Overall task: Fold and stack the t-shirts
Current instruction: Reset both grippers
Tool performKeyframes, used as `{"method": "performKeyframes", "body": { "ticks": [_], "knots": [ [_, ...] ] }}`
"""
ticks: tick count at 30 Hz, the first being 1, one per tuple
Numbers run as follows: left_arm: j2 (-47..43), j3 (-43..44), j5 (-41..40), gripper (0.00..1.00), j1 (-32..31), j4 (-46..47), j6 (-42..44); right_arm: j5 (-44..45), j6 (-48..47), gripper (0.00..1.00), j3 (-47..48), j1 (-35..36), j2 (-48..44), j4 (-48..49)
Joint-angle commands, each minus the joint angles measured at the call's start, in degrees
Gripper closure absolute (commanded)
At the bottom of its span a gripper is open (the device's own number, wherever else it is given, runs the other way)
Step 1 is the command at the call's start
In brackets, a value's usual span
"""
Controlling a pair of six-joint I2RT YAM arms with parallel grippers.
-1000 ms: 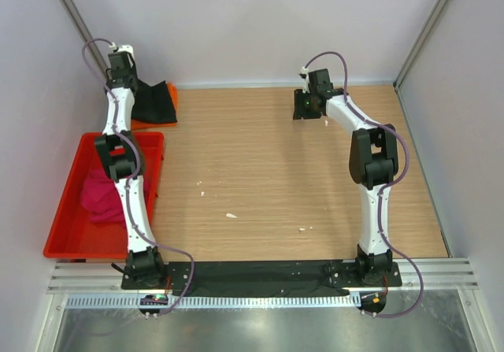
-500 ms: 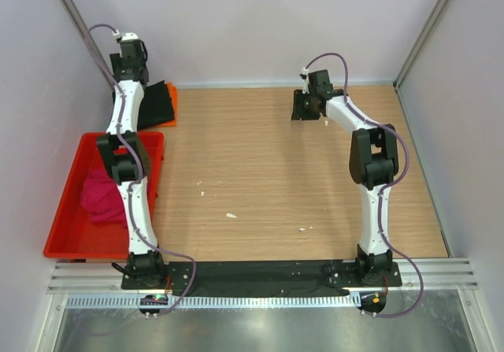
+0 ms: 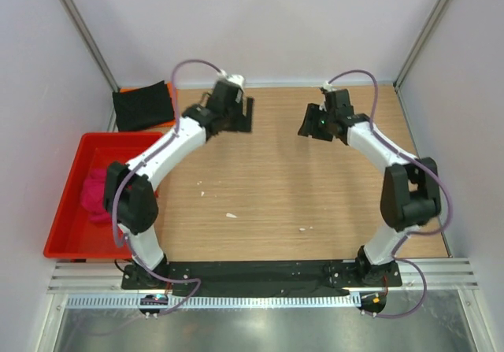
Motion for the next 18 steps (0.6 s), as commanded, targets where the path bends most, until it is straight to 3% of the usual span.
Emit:
{"method": "performKeyframes", "body": {
  "ticks": [1,4,7,8,9,15,18],
  "knots": [
    [-10.69,-11.79,10.6,0.26,-8.16,-0.44,-6.6,-1.08,8.71,0.41,-12.94,0.5,-10.87,2.75],
    [-20.61,-24.21,20.43,0.22,-13.88,3.15,-10.56,-1.44,12.32,0.33,-21.41,1.28,-21.15,3.63],
    [-30.12,-38.41,27.55,0.18,-16.08,10.0,-16.53,-0.03,17.49,0.15,-32.57,2.43,-33.45,5.47],
    [-37.9,-42.22,28.62,0.17,-16.09,12.11,-19.25,0.23,19.26,0.02,-37.47,2.96,-36.88,5.91],
    [-41.63,-49.66,29.15,0.16,-16.0,16.83,-21.01,-0.12,20.93,0.0,-39.78,3.05,-42.39,5.74],
    [-68.15,-70.69,30.56,0.12,-15.82,30.37,-35.93,-2.67,34.64,0.0,-55.08,3.57,-59.82,-0.67],
    [-79.49,-76.16,28.28,0.11,-15.74,29.62,-38.6,-2.67,39.48,0.0,-59.92,3.58,-67.48,-4.8]
  ]
}}
